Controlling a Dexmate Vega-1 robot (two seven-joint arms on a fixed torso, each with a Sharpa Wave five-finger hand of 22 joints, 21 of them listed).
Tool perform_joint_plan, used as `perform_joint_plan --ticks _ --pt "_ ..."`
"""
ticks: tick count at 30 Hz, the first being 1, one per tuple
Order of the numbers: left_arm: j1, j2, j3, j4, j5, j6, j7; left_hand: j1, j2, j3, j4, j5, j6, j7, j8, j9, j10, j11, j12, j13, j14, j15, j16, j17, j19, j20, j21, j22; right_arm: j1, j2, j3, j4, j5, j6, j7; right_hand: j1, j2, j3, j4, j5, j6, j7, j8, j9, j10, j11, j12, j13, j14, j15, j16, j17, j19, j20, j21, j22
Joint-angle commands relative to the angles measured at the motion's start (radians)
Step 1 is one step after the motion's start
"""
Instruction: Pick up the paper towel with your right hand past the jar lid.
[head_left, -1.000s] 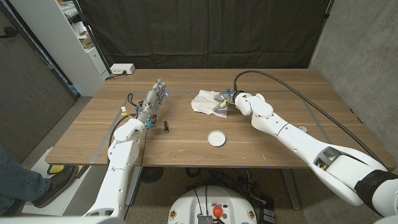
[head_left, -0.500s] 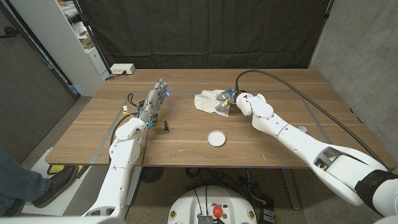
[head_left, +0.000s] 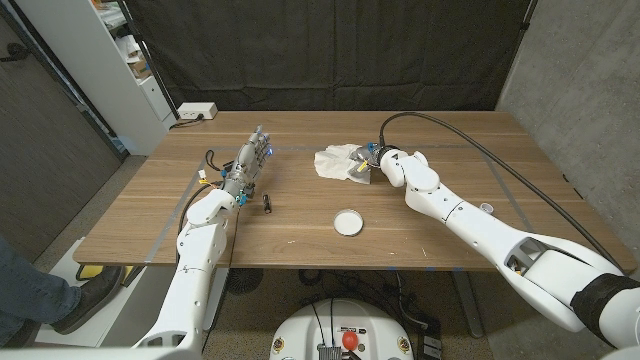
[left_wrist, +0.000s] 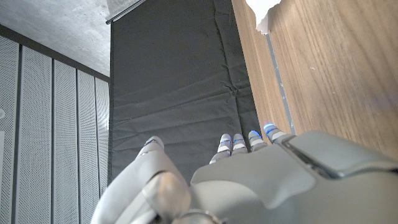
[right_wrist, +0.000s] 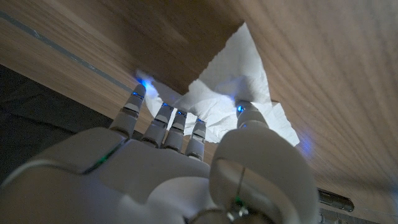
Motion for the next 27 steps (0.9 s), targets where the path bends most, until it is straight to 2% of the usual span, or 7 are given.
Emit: perform_joint_plan --ticks 1,7,10,11,13,17,27 --pt "0.006 -0.004 0.001 -0.008 -0.001 0.002 0.000 0.001 0.010 0.003 -0.006 -0.001 0.008 0.001 -0.002 0.004 -0.005 -0.004 -0.003 0.001 -0.051 0.007 0.005 0.003 -0.126 0.002 -0.006 0.004 -0.028 -0.011 0.003 -0.022 -0.009 -0.013 -0.034 0.021 0.002 0.016 -0.017 -0.008 0.090 0.007 0.013 0.007 0.050 -0.021 0.020 0.012 0.063 -0.030 0.039 0.030 0.030 0.000 0.012 0.004" --pt "0.013 -0.006 0.001 -0.015 -0.002 0.001 0.002 0.001 0.010 0.003 -0.007 -0.001 0.009 0.002 -0.002 0.004 -0.004 -0.004 -0.002 0.001 -0.050 0.007 0.005 0.003 -0.126 0.003 -0.007 0.004 -0.033 -0.012 0.005 -0.026 -0.013 -0.018 -0.033 0.035 0.008 0.011 -0.018 -0.015 0.130 -0.006 0.021 0.007 0.095 -0.037 0.034 0.017 0.105 -0.046 0.070 0.048 0.052 0.001 0.013 0.004" --pt "0.016 -0.007 0.000 -0.018 -0.003 0.002 0.004 0.001 0.011 0.003 -0.007 -0.001 0.009 0.002 -0.002 0.004 -0.005 -0.003 -0.003 0.001 -0.051 0.007 0.005 0.003 -0.126 0.004 -0.008 0.005 -0.038 -0.014 0.007 -0.029 -0.013 -0.017 -0.044 0.045 0.015 0.005 -0.018 -0.023 0.173 -0.013 0.032 0.007 0.108 -0.037 0.037 0.021 0.156 -0.064 0.104 0.067 0.072 0.000 0.015 0.003" --pt "0.017 -0.008 0.000 -0.019 -0.003 0.002 0.005 0.001 0.011 0.003 -0.007 -0.001 0.010 0.002 -0.001 0.004 -0.004 -0.002 -0.002 0.002 -0.051 0.008 0.005 0.003 -0.127 0.003 -0.008 0.005 -0.040 -0.014 0.008 -0.030 -0.013 -0.018 -0.048 0.054 0.018 0.003 -0.019 -0.028 0.189 -0.014 0.034 0.008 0.166 -0.044 0.057 0.027 0.167 -0.070 0.115 0.075 0.088 0.000 0.016 0.003" --pt "0.018 -0.008 0.000 -0.021 -0.003 0.000 0.006 0.001 0.011 0.002 -0.007 -0.001 0.011 0.002 -0.001 0.004 -0.003 -0.005 -0.002 0.002 -0.050 0.008 0.005 0.003 -0.126 0.004 -0.008 0.005 -0.044 -0.015 0.010 -0.033 -0.015 -0.017 -0.055 0.061 0.023 0.002 -0.018 -0.032 0.222 -0.016 0.042 0.008 0.208 -0.050 0.072 0.031 0.199 -0.080 0.132 0.084 0.103 0.000 0.016 0.003" --pt "0.020 -0.009 0.000 -0.023 -0.003 -0.001 0.007 0.000 0.011 0.002 -0.007 -0.001 0.011 0.002 -0.001 0.005 -0.004 -0.004 -0.002 0.002 -0.050 0.008 0.005 0.003 -0.126 0.004 -0.009 0.005 -0.049 -0.017 0.015 -0.038 -0.013 -0.015 -0.066 0.073 0.027 0.001 -0.018 -0.039 0.284 -0.032 0.057 0.008 0.274 -0.058 0.097 0.039 0.256 -0.093 0.156 0.093 0.133 -0.001 0.018 0.003" --pt "0.023 -0.010 0.004 -0.028 -0.003 0.003 0.011 0.000 0.012 0.002 -0.008 -0.002 0.012 0.002 -0.001 0.005 -0.002 -0.003 -0.001 0.002 -0.051 0.008 0.005 0.003 -0.126 0.005 -0.011 0.005 -0.065 -0.020 0.028 -0.048 -0.009 -0.009 -0.104 0.094 0.036 0.002 -0.019 -0.049 0.387 -0.025 0.082 0.009 0.407 -0.081 0.155 0.055 0.332 -0.122 0.180 0.110 0.180 -0.014 0.019 0.002"
